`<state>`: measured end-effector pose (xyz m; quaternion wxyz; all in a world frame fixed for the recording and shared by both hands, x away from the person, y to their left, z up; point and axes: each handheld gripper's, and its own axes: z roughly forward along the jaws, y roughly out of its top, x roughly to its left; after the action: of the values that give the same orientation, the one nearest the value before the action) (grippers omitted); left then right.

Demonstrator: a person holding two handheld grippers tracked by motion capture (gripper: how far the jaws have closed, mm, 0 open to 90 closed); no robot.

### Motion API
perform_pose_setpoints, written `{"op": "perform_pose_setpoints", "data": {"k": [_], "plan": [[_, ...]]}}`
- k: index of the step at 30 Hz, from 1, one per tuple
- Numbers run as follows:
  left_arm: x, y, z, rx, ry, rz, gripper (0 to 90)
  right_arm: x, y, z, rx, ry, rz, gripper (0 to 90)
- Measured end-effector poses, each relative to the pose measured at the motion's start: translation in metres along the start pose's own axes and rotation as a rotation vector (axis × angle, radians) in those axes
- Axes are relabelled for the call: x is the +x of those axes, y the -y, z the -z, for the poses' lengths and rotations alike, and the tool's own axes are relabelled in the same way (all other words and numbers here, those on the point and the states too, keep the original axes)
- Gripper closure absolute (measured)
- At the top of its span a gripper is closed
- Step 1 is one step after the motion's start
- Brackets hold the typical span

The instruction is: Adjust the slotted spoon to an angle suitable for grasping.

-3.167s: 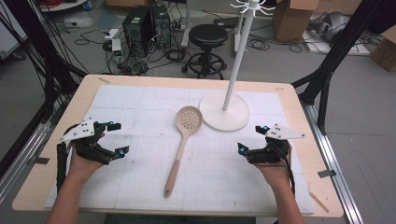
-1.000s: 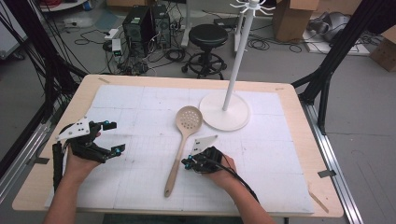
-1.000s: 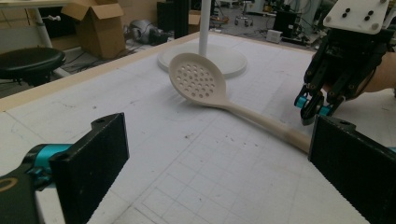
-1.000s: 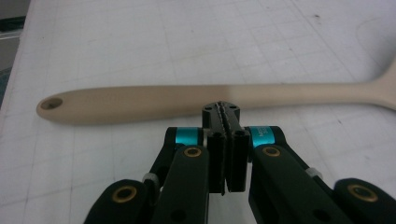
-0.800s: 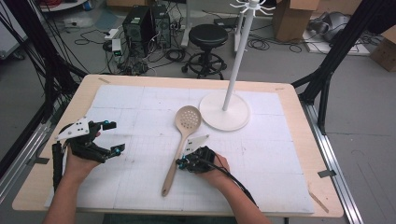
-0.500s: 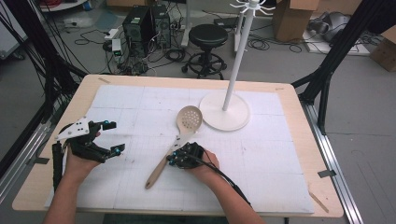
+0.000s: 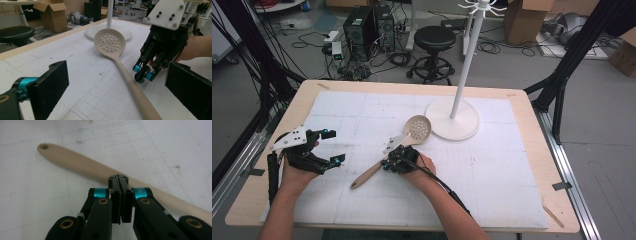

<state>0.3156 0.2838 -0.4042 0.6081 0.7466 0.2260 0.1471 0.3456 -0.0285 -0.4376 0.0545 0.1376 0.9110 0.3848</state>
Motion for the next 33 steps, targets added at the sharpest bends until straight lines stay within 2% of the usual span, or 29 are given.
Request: {"op": "perform_pose_setpoints", "data": {"k": [1,2,3,4,6,11,19,25,26,28,32,33], "plan": [[0.0,0.0,0.0,0.0,-0.001,-0.001,5.6,-0.003,0.0,0.003,-0.017,0.005,-0.002,89.3],[0.0,0.0,0.001,0.001,0.0,-0.001,5.6,-0.007,0.0,0.009,-0.042,0.017,-0.028,89.3],[0.0,0.0,0.0,0.001,-0.002,0.001,5.7,-0.016,0.0,0.018,-0.078,0.051,-0.053,89.3],[0.0,0.0,0.0,0.003,-0.002,0.0,5.7,-0.016,0.0,0.018,-0.078,0.051,-0.053,89.3],[0.0,0.001,-0.001,0.006,0.0,-0.001,5.7,-0.026,0.0,0.025,-0.085,0.106,-0.094,89.3],[0.0,0.001,-0.001,0.01,0.001,-0.001,5.6,-0.048,0.001,0.028,-0.075,0.182,-0.142,89.3],[0.0,0.001,-0.002,0.013,0.003,-0.002,5.6,-0.059,0.004,0.02,-0.046,0.218,-0.18,89.3],[0.0,0.001,-0.001,0.012,0.002,-0.003,5.6,-0.064,0.005,0.007,0.017,0.227,-0.186,89.3],[0.0,0.001,-0.001,0.01,0.001,-0.002,5.6,-0.064,0.005,0.007,0.01,0.222,-0.202,89.5],[0.0,0.001,0.0,0.01,0.002,-0.001,5.6,-0.064,0.005,0.008,0.014,0.22,-0.198,89.8],[0.0,0.002,0.001,0.013,0.0,-0.002,5.6,-0.061,0.004,0.013,0.059,0.227,-0.2,90.0],[0.0,0.002,0.001,0.014,-0.001,0.0,5.6,-0.059,0.004,0.015,0.082,0.236,-0.182,90.0]]}}
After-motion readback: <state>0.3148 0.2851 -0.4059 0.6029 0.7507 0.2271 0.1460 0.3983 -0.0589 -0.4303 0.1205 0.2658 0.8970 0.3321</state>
